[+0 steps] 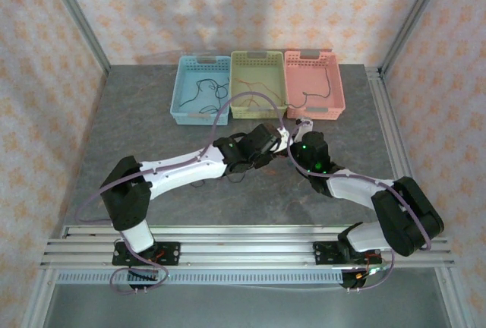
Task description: Untangle the cables
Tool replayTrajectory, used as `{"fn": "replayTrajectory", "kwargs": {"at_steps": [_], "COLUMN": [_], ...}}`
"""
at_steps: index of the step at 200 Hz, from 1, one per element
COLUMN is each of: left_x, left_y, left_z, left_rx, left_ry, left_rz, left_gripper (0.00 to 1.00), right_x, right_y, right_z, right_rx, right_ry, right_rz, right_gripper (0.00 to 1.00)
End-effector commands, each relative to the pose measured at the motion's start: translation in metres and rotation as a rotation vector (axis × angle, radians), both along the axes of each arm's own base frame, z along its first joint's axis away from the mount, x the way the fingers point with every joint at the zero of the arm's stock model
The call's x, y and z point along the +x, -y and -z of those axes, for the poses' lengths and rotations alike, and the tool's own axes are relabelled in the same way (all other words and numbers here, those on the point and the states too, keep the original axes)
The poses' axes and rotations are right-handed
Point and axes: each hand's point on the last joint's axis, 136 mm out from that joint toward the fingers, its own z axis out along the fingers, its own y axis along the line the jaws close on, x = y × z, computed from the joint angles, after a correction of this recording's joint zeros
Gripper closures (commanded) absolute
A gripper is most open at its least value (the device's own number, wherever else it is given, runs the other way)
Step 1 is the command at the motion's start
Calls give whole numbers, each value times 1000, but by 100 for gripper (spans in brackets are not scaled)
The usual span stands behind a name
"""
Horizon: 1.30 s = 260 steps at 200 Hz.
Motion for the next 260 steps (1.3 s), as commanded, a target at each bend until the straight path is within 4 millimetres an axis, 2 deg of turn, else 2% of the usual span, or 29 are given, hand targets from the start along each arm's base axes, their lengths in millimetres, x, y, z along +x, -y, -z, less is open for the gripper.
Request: {"fn": "replayTrajectory", "kwargs": {"at_steps": [1,14,29,48,74,113,135,163,193,206,229,260], "left_x": [7,8,11,10,0,-5,-14,-23,-33,-37,-39,-41], "left_y": [7,5,-2,-15,-35,-91,-122,-174,-239,-260,-282,-301], "left_z": [-10,-7,-10,-26,-58,-93,-108,-124,-131,-130,-123,-115], "left_rx": [-54,-50,-56,-161,-488,-730,-819,-870,-797,-771,-741,-742], "left_ry": [44,39,51,60,30,76,121,205,341,385,414,420], "left_rz": [-7,-15,-46,-92,-117,-267,-341,-482,-702,-789,-891,-969], "left_gripper": [71,88,100,100,100,100,100,100,100,100,100,100], "right_x": [3,3,3,3,5,5,7,10,12,12,11,10], "right_y": [-3,-3,-2,-2,3,7,14,24,44,53,65,77], "right_z": [-15,-16,-16,-15,-13,-11,-7,0,7,9,11,10], "right_rx": [7,7,4,0,-9,-20,-42,-73,-123,-138,-142,-140], "right_ry": [38,40,40,39,38,35,21,4,-22,-30,-36,-35], "right_rz": [-6,-6,-2,3,27,47,89,144,243,283,336,383], "right_gripper": [100,100,100,100,100,100,100,100,100,100,100,100]}}
